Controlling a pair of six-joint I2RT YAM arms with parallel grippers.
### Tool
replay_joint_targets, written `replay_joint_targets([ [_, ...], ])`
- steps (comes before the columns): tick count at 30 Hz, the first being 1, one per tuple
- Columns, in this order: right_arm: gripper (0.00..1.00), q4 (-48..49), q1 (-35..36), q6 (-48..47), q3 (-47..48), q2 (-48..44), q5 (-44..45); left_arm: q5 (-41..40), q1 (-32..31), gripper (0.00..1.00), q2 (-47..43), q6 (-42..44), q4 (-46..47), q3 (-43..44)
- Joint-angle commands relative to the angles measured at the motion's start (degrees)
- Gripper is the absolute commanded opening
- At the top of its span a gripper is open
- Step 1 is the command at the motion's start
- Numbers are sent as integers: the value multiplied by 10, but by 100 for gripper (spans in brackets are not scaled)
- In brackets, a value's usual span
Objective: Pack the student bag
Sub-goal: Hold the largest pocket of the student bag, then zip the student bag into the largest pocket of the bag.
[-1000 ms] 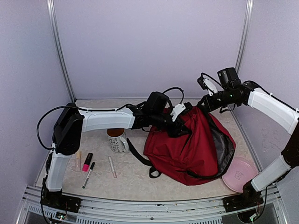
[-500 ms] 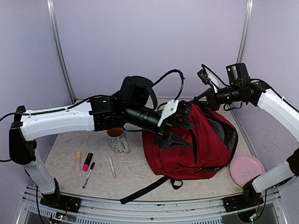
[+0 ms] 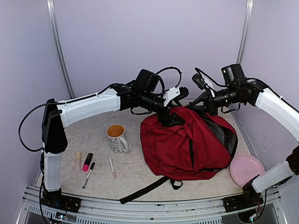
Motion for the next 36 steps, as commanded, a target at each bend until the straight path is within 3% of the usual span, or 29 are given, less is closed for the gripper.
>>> replay_joint_targets([
  [1,0,1,11,-20,13,-15,-39,27,-7,79,1,23,5,-10],
  [4,0,0,11,-21,9,-21,-37,32,-2,48,2,13,26,-14],
  [5,0,0,11,-21,9,-23,-34,41,-1,28,0,12,27,-15],
  [7,0,-3,11,-19,9,-30,-28,54,0,1,-8,12,31,-27],
  [11,0,-5,11,-2,-2,-51,10,66,8,0,-43,5,62,-90],
  [18,0,-50,8,32,-26,-84,137,88,47,0,-141,-62,204,-235],
  [27,0,-72,-14,87,-70,-131,218,105,74,0,-191,-70,230,-283],
  [36,0,-57,-77,139,-115,-179,306,145,115,0,-242,-145,331,-351],
])
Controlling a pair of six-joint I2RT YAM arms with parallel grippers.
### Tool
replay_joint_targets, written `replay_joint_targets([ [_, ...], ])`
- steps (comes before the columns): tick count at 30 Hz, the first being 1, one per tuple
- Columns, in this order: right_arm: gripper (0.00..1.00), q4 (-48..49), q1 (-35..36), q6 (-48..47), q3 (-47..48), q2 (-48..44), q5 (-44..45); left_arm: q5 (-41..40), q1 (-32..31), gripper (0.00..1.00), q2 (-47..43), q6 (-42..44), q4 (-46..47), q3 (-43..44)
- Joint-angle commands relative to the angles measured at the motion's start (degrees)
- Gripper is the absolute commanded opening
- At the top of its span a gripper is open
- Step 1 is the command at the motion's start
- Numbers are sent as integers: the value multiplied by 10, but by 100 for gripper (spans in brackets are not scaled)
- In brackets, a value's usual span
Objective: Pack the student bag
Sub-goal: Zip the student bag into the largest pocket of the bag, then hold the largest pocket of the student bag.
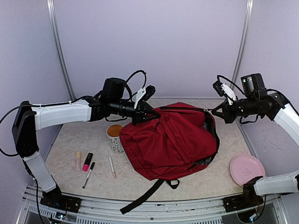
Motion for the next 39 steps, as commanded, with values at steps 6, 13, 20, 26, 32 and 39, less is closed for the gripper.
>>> replay_joint_targets([
  [6,0,26,-125,46,-16,-49,61,55,30,0,-71,-92,150,-30],
  [13,0,31,-129,28,97,-2,-20,52,-14,0,-75,-86,144,-35],
  [20,0,40,-124,34,162,62,-110,49,-104,0,-105,8,108,-69],
  [26,0,58,-69,37,181,102,-117,28,-186,10,-136,50,80,-104],
  [32,0,97,-5,43,178,105,-124,-124,-209,74,-141,0,36,-68],
  [39,0,120,29,13,128,84,-148,-152,-211,94,-127,-57,-46,46],
])
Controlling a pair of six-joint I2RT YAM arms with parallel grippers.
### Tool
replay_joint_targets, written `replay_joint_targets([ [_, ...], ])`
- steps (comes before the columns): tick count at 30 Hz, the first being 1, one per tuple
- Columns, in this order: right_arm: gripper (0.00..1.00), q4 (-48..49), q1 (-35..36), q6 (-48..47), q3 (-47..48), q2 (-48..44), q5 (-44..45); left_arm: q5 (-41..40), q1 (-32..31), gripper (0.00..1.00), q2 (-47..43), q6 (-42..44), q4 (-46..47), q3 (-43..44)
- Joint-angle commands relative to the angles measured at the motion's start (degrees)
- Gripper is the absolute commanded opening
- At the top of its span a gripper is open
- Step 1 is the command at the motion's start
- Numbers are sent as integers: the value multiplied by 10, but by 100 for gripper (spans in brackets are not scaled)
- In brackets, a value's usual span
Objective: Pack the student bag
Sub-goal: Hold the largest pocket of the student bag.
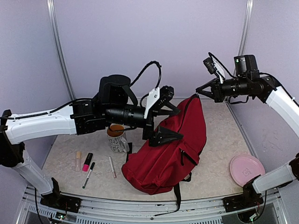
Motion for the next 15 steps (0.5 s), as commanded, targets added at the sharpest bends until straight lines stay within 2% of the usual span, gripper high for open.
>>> replay_joint_targets([
  [1,0,55,15,-16,-26,-31,-29,-36,-1,94,-7,-38,-40,64],
  [5,0,70,17,-20,-38,-46,-53,-136,0,96,30,-41,-52,106],
  [9,0,69,18,-23,-35,-52,-56,-205,10,94,117,-17,-140,215],
  [13,0,71,19,-24,-45,-59,-59,-217,41,91,177,-20,-180,290],
  [15,0,72,19,-23,-51,-63,-55,-206,51,82,195,-21,-193,308],
])
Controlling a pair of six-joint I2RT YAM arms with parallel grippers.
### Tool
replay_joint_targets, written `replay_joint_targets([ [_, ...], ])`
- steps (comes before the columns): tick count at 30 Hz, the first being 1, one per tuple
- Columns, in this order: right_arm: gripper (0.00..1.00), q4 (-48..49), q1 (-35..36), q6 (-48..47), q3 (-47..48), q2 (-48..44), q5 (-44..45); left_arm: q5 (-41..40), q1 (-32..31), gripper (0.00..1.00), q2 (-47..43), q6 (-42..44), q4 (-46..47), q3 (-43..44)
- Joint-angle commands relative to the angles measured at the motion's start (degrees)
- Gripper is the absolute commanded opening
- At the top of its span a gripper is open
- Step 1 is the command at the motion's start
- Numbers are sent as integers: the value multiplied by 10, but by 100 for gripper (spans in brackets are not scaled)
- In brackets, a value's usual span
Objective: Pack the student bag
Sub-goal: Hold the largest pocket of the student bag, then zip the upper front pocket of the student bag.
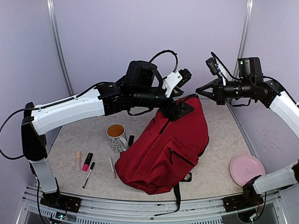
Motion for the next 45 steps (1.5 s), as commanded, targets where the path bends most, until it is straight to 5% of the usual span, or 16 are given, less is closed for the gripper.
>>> replay_joint_targets([
  [1,0,33,8,-7,-13,-27,-19,-20,29,72,38,3,-73,44],
  [6,0,35,8,0,-23,-34,-1,-7,25,1,28,8,-47,19],
  [14,0,60,-23,55,-105,-105,200,30,44,0,-69,-8,57,-68],
  [25,0,96,-215,153,-310,-224,200,73,76,0,-160,-49,141,-107],
  [32,0,127,-342,177,-314,-221,127,85,83,0,-186,-78,168,-148],
  [39,0,147,-330,192,-203,-153,-9,118,50,0,-191,-56,188,-176],
  [45,0,135,-188,134,-246,-175,-70,139,45,0,-227,101,156,-214],
])
